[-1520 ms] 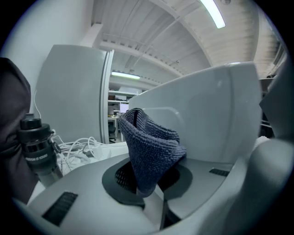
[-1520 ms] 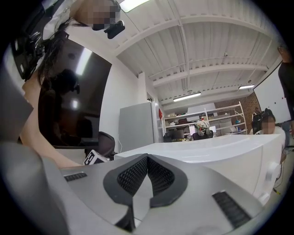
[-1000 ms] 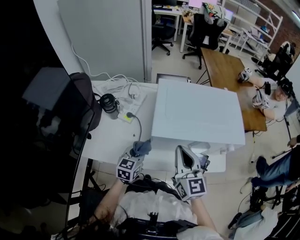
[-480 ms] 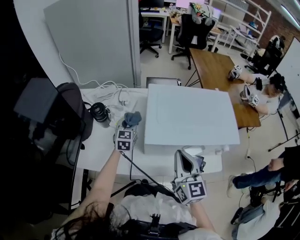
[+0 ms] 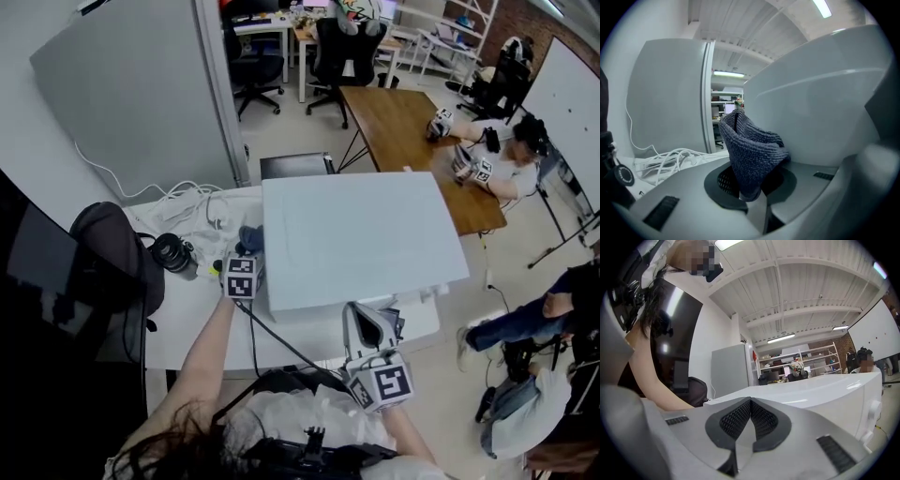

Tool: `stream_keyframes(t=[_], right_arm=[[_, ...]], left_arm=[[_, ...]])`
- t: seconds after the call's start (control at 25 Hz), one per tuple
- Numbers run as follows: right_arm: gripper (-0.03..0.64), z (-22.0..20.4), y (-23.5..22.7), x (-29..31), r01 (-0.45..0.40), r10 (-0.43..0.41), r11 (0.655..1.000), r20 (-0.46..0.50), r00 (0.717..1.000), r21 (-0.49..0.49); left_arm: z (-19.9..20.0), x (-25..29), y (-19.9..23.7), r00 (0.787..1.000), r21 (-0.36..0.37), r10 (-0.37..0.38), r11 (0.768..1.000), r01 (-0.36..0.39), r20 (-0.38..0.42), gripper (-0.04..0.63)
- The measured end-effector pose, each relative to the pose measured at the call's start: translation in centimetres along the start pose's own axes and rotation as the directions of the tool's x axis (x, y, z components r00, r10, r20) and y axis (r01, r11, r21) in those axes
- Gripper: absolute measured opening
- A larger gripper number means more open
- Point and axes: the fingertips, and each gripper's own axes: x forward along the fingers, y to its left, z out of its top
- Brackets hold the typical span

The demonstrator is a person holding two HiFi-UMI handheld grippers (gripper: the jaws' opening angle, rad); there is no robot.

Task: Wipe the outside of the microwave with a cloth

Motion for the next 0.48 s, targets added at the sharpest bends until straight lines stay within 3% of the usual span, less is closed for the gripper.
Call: stream_keyframes(t=[0.16, 0.48], right_arm=[[0.015, -0.4, -0.5, -0.1, 0.020, -0.020, 1.000, -0.007, 1.000, 0.007], [0.015, -0.6, -0.5, 0.0, -0.023, 0.024, 0.999, -0.005, 1.000, 0.022]], left_arm=[[-0.9, 0.3, 0.0, 1.000, -0.057, -0.015, 0.998, 0.014, -0.014, 0.048], [-4.7, -5.3, -3.5, 0.992, -0.028, -0.104, 0.994, 0.103, -0.068, 0.048]])
